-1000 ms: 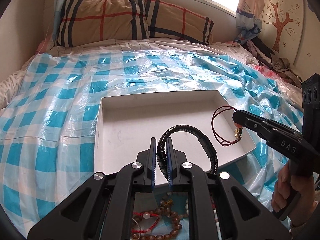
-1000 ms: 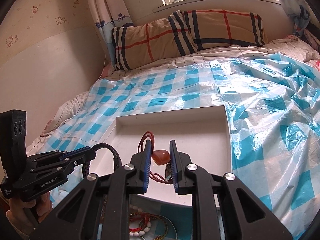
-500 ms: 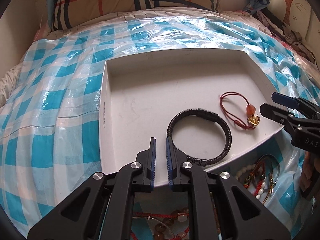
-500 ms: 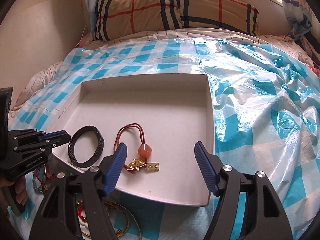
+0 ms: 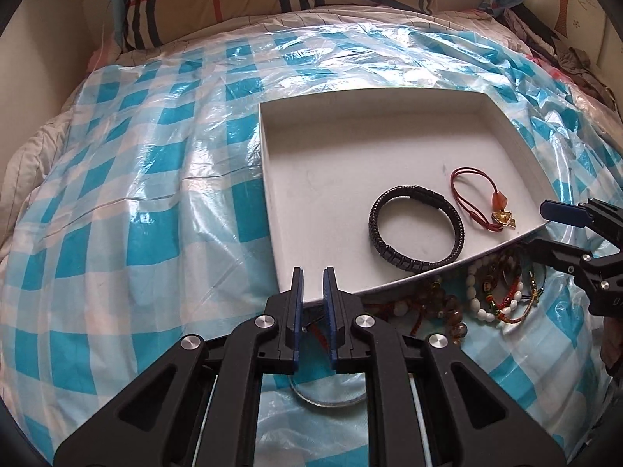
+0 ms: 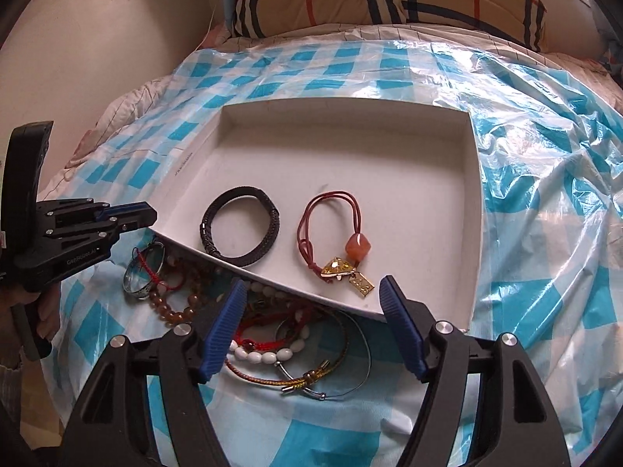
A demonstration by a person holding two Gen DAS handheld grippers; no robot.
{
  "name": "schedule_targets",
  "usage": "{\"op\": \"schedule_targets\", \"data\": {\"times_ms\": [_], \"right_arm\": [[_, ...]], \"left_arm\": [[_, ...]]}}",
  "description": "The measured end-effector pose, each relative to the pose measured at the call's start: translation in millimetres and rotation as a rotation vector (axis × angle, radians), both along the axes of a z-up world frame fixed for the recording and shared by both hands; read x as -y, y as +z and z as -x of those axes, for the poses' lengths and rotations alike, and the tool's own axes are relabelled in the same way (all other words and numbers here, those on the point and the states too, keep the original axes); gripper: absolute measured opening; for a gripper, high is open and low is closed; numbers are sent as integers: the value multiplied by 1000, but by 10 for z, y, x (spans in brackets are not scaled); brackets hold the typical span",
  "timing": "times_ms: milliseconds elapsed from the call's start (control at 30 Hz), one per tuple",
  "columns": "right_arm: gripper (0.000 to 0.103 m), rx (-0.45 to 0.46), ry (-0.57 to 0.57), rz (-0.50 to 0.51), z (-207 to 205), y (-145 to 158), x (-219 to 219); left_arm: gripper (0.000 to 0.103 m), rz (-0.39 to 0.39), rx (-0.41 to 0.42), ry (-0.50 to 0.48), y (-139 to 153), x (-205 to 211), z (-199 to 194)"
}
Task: Organize jewelry
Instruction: 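Lift both open tools out of the tray back over the jewelry pile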
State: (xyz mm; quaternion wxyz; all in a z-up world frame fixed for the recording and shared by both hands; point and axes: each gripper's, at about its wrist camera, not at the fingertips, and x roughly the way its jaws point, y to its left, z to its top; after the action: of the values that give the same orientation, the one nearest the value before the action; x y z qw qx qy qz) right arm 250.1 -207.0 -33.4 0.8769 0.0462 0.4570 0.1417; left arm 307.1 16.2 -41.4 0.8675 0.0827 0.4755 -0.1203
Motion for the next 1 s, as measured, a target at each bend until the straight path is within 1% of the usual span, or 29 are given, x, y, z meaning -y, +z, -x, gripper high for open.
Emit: {"op": "schedule_targets", "data": {"times_ms": [67, 133, 267, 400, 467, 533, 600, 667, 733, 767, 833, 900, 1000], "right_arm": [[69, 19, -20, -15, 90, 84, 64], [70, 11, -20, -23, 198, 88, 100], [70, -36, -9, -7, 369, -77, 132], [70, -35, -32, -21, 422, -155, 200], [69, -29, -30, -14, 406, -165, 189], [63, -35, -27, -13, 355, -192, 176], [60, -38, -32, -12, 300, -218, 173], [60, -43, -44, -10, 247, -245, 190], [60, -50, -55, -8, 215, -272, 213], [60, -47, -58, -5, 218, -271, 216], [59, -3, -63, 25, 268, -201, 197], [59, 29, -24, 12, 307, -127, 141], [59, 11, 47, -13, 298, -136, -1]], "left_arm": [[11, 23, 5, 8, 68, -79, 132], [13, 42, -6, 6, 62, -143, 273], [15, 66, -41, 10, -90, -207, 512], [16, 76, -56, 15, -230, -201, 645], [18, 73, -60, 10, -271, -181, 673], [22, 70, -58, 9, -292, -171, 677], [27, 72, -59, 7, -299, -167, 667], [29, 76, -56, -1, -283, -162, 664], [34, 75, -51, -17, -261, -147, 668], [37, 76, -48, -26, -253, -138, 670], [38, 72, -46, -47, -250, -113, 672], [39, 58, -42, -61, -266, -87, 662], [38, 24, -22, -86, -307, -23, 638]]}}
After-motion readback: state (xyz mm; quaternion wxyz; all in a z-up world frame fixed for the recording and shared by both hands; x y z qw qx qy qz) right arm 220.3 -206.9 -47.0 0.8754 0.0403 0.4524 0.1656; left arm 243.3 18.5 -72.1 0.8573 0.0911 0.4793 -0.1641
